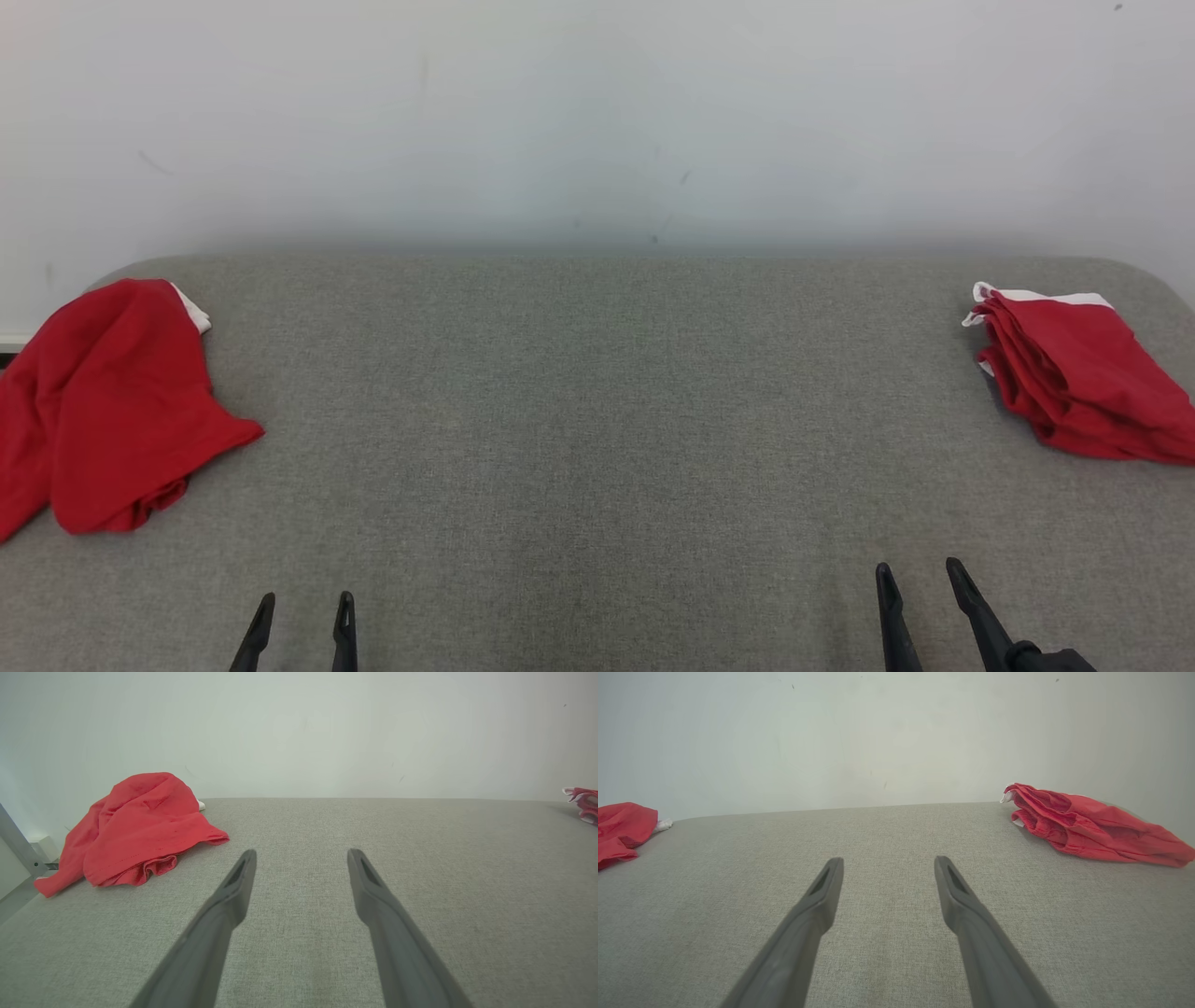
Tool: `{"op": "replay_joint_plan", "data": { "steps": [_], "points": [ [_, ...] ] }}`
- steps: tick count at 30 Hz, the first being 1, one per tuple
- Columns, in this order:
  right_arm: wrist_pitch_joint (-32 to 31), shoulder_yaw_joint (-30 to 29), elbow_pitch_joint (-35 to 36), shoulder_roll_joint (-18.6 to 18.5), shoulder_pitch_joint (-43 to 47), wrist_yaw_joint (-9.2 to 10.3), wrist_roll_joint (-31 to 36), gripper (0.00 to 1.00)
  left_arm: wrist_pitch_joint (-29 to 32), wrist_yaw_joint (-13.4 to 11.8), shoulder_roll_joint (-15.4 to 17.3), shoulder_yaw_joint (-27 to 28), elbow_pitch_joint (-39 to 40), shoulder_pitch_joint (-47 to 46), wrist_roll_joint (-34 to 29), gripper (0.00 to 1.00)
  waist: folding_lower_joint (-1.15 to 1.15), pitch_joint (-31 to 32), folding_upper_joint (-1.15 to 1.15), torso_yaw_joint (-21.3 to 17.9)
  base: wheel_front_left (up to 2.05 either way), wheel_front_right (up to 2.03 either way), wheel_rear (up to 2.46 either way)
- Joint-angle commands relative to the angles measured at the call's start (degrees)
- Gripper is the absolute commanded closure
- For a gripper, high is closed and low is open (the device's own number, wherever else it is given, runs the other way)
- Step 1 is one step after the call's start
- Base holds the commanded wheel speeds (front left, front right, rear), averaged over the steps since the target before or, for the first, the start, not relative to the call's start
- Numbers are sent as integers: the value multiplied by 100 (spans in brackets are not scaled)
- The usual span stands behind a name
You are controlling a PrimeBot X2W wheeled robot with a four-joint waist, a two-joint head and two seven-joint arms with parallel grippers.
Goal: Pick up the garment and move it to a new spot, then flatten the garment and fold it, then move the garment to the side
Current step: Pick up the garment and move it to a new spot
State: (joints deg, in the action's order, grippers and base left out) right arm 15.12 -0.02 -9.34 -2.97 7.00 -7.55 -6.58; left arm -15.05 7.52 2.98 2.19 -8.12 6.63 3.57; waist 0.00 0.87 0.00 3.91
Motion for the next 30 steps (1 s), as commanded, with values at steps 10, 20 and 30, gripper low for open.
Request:
{"op": "replay_joint_plan", "data": {
  "steps": [10,20,30],
  "points": [
    [1,18,0,16,59,14,-63,0,-17,-8,45,-31,-35,3,56,0,0,9,0,145,0,0,0],
    [2,15,-45,15,88,14,-93,0,-17,-9,79,45,-78,2,101,0,0,48,0,592,0,0,0],
    [2,55,-74,14,128,14,-170,0,-17,-9,145,72,-116,36,130,0,0,63,0,1284,0,0,0]
  ]
}}
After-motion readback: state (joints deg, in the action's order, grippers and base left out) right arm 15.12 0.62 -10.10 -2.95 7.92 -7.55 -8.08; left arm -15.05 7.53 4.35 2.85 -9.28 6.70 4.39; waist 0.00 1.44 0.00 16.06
